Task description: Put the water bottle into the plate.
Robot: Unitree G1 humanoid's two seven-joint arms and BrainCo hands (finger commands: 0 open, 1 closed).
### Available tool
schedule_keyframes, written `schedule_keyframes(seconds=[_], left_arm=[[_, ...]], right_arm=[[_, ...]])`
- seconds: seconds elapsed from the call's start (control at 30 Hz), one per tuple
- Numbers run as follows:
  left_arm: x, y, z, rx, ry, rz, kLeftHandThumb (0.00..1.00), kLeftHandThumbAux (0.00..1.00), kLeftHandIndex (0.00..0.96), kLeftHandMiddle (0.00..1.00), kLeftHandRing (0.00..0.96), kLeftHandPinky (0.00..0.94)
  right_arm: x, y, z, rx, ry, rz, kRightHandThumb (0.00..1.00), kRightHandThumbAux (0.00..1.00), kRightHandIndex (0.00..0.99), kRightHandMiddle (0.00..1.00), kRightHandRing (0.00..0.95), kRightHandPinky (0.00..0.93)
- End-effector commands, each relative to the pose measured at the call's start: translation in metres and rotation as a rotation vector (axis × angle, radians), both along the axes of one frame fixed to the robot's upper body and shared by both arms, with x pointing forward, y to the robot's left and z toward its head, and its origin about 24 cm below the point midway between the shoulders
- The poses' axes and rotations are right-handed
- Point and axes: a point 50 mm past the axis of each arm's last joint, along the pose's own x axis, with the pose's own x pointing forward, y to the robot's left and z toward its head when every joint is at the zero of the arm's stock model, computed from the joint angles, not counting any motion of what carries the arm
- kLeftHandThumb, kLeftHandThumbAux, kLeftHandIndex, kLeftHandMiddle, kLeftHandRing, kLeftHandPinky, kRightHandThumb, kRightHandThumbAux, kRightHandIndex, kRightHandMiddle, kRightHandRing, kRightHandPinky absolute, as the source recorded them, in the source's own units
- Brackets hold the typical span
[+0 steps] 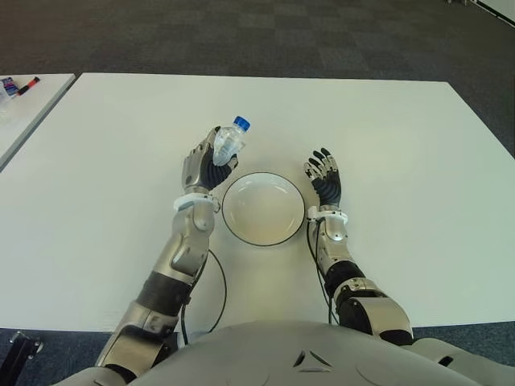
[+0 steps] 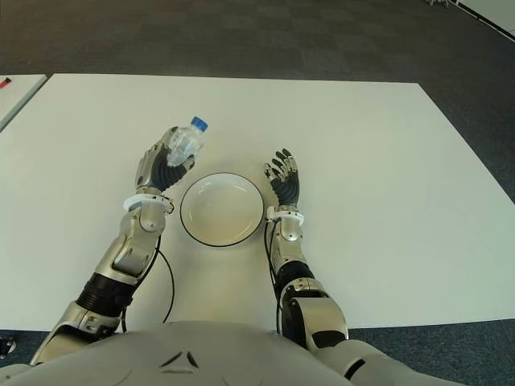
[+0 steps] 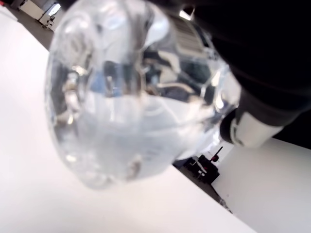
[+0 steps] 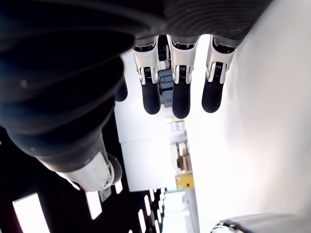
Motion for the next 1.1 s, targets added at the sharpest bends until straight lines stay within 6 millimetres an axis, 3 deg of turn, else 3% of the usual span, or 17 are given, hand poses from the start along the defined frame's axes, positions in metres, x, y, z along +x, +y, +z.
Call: schedule_keyframes(seconds=[0.03, 0.37, 0.43, 0.57, 1.1], left_arm=[[-0.005, 0.001, 0.015, -0.006, -0.047, 0.013, 0.952, 0.648, 0.392, 0.511, 0.525, 0.822], [-0.008, 0.001, 0.02, -0.021, -0.066, 0.048, 0.953, 0.647, 0.394, 0.516, 0.527, 0.846], [-0.009, 0.001, 0.02, -0.022, -0.068, 0.054, 0.897, 0.656, 0.403, 0.534, 0.731, 0.856], [-0.009, -0.001, 0.022, -0.02, -0.087, 0.059, 0.867, 0.661, 0.409, 0.544, 0.845, 0.862], [-0.018, -0.005, 0.027, -0.075, -0.142, 0.028, 0.859, 0.663, 0.41, 0.547, 0.877, 0.866]], right_arm=[[-0.024, 0.01, -0.029, 0.042, 0.157, -0.001, 0.044, 0.784, 0.111, 0.191, 0.198, 0.226], [-0.024, 0.01, -0.031, 0.065, 0.168, -0.002, 0.057, 0.802, 0.116, 0.194, 0.2, 0.232], [-0.024, 0.01, -0.031, 0.069, 0.169, -0.002, 0.063, 0.812, 0.118, 0.196, 0.202, 0.233], [-0.024, 0.01, -0.031, 0.075, 0.173, -0.001, 0.069, 0.823, 0.118, 0.195, 0.201, 0.23], [-0.024, 0.011, -0.03, 0.071, 0.162, 0.005, 0.065, 0.822, 0.106, 0.185, 0.193, 0.222]])
